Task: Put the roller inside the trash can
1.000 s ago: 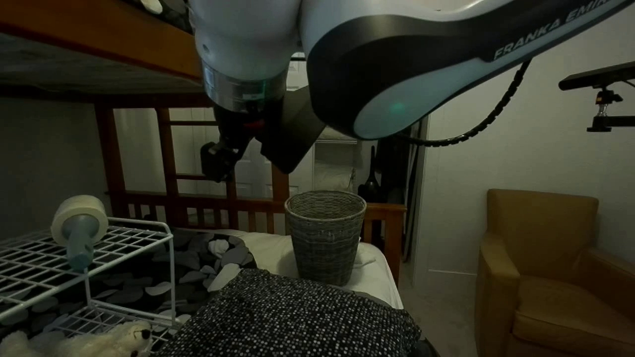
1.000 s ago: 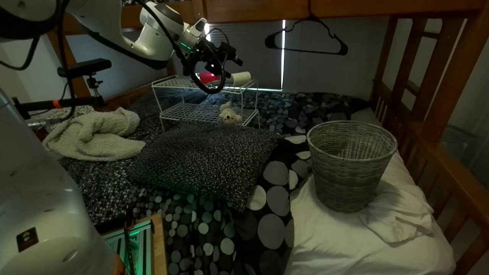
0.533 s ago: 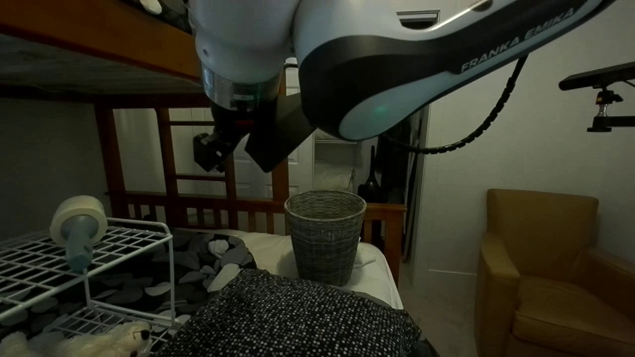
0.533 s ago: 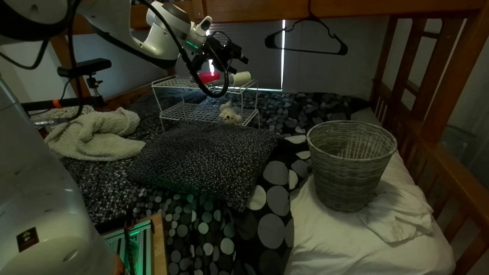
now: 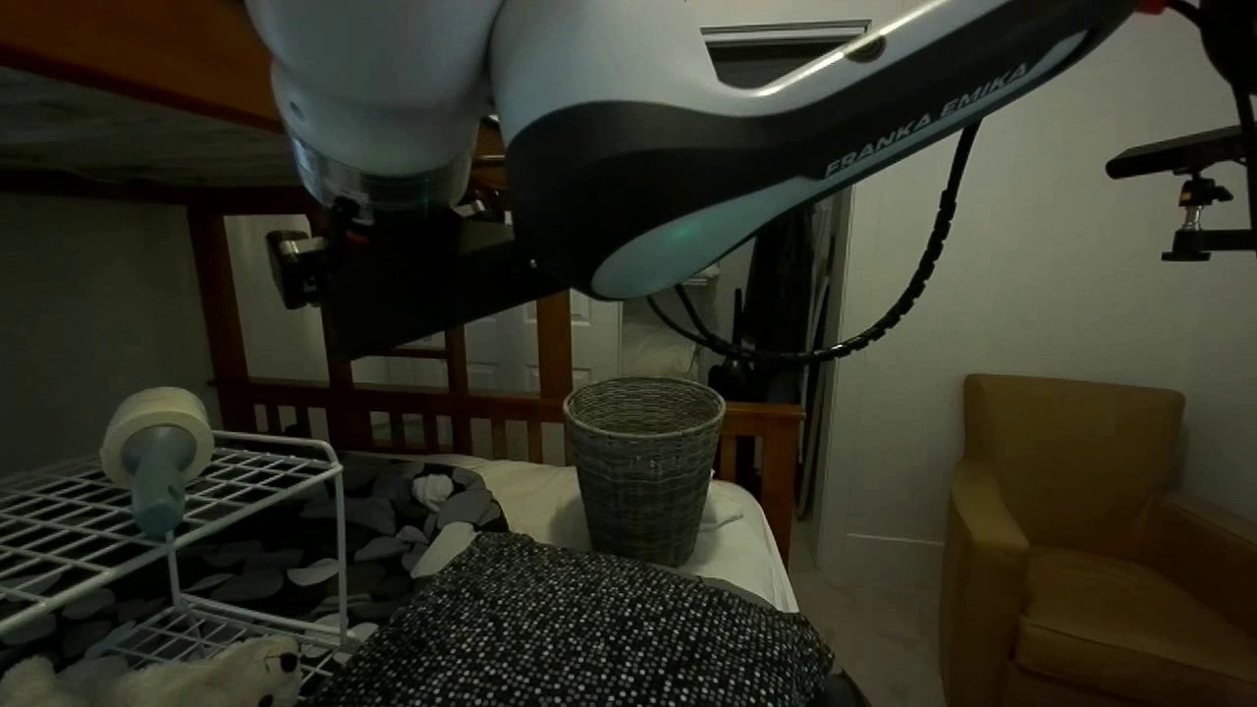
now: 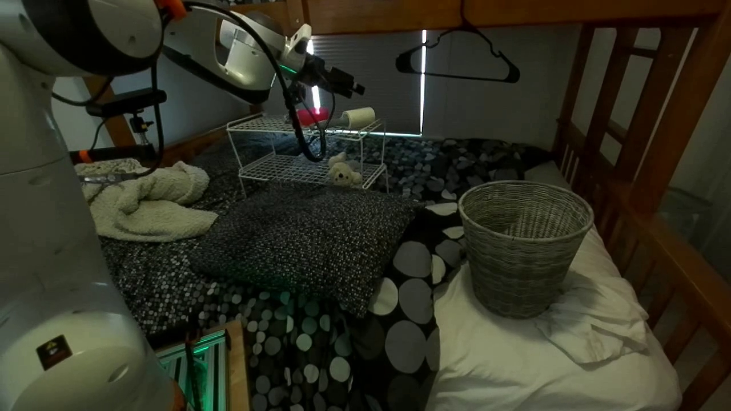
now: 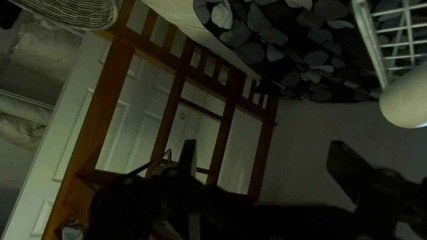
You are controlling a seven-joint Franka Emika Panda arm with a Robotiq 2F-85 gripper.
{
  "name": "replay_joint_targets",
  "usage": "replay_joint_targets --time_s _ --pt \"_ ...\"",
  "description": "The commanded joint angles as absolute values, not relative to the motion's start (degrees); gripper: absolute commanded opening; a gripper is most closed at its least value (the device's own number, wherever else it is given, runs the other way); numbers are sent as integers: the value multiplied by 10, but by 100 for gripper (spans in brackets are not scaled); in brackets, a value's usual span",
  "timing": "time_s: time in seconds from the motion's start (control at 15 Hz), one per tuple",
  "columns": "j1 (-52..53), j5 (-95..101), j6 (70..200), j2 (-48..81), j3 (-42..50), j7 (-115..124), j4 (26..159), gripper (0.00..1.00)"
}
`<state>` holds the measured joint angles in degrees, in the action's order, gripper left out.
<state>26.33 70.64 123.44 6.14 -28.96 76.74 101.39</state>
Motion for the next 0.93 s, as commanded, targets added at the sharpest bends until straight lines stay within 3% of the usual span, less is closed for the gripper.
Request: replay_joint_targets --time_s 0.0,0.6,0.87 --pt "280 711 1234 66 -278 775 1008 100" --pt "282 716 1234 73 -276 780 1001 100" --pt "284 589 1240 67 -285 793 982 100"
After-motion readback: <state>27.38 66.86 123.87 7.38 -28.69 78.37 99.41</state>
